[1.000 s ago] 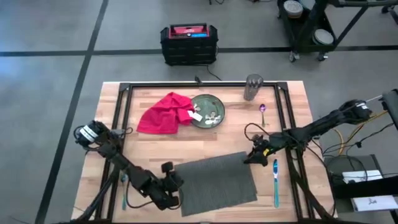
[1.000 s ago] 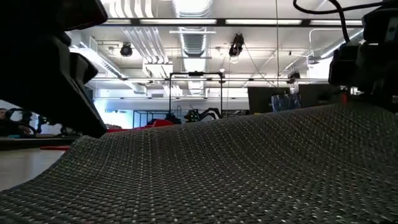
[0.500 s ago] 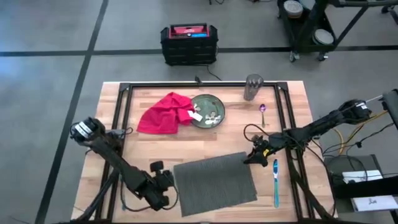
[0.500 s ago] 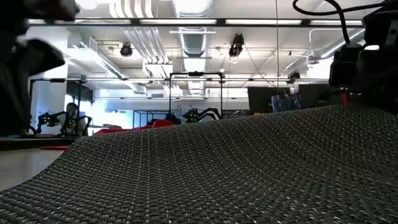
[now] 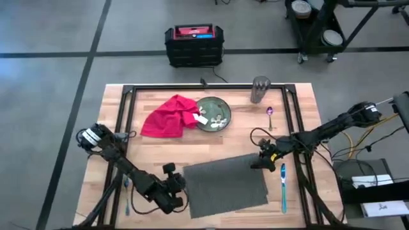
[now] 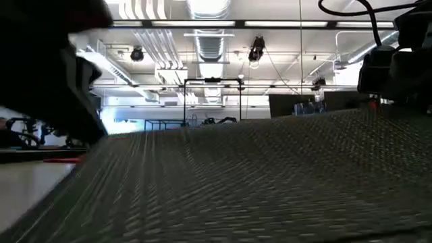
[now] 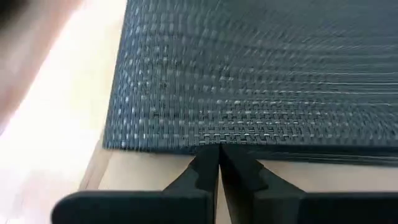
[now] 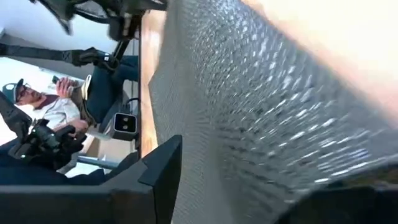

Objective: Set table place
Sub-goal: Prepare the gray tablemat

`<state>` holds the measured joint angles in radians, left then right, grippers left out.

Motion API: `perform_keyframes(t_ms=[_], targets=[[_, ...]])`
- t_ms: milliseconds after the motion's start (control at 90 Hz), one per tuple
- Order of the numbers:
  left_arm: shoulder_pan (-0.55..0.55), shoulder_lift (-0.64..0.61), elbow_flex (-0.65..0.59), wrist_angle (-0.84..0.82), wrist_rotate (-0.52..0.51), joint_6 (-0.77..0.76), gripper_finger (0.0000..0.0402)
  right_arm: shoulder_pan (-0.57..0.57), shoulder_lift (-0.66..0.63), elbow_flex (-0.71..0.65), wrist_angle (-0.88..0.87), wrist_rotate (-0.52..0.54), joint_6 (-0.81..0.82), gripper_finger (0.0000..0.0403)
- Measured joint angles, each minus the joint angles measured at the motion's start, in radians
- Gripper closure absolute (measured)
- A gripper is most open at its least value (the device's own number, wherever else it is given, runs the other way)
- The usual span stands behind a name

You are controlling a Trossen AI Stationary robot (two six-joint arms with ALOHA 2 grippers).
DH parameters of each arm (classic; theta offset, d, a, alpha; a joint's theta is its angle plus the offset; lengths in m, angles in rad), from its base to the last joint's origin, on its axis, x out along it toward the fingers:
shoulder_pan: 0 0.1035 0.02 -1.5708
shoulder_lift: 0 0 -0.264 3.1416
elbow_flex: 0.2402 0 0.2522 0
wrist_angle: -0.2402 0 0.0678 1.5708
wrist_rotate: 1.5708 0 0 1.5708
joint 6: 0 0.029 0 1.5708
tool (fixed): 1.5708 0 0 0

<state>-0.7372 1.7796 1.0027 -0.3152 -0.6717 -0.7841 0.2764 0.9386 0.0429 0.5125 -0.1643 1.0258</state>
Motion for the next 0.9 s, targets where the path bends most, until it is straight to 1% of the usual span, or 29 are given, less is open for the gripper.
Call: perform_keyframes(t_ms=[178,300,356,478,533,600,689,722,767,900], targets=[[0.021,0.005,0.000,0.137,0.001,0.108,0.0402,0.001,0.000,0.000,0.002,0.005,-0.017,0.0241],[0.039,0.009,-0.002,0.148,-0.001,0.117,0.0402,0.008,0.000,0.000,0.043,0.000,-0.004,0.0242],[0.042,0.009,-0.002,0.150,-0.022,0.118,0.0402,0.016,0.000,0.000,0.071,0.000,-0.004,0.0245],[0.043,0.009,-0.002,0.152,-0.050,0.118,0.0402,0.028,0.000,0.001,0.109,0.019,-0.024,0.0267],[0.043,0.009,-0.002,0.153,-0.051,0.118,0.0402,0.031,0.000,0.001,0.106,0.048,-0.024,0.0287],[0.042,0.009,-0.003,0.160,-0.051,0.118,0.0402,0.032,0.000,0.001,0.120,0.087,-0.014,0.0321],[0.043,0.007,-0.003,0.171,-0.051,0.118,0.0402,0.031,0.000,0.001,0.189,0.139,0.028,0.0375],[0.043,0.007,0.000,0.170,-0.051,0.119,0.0402,0.031,0.000,0.001,0.222,0.169,0.046,0.0388],[0.039,0.006,0.007,0.169,-0.050,0.122,0.0402,0.031,0.000,0.001,0.264,0.211,0.082,0.0395],[0.020,-0.007,0.033,0.169,-0.045,0.137,0.0402,0.031,0.000,0.001,0.375,0.345,0.189,0.0386]])
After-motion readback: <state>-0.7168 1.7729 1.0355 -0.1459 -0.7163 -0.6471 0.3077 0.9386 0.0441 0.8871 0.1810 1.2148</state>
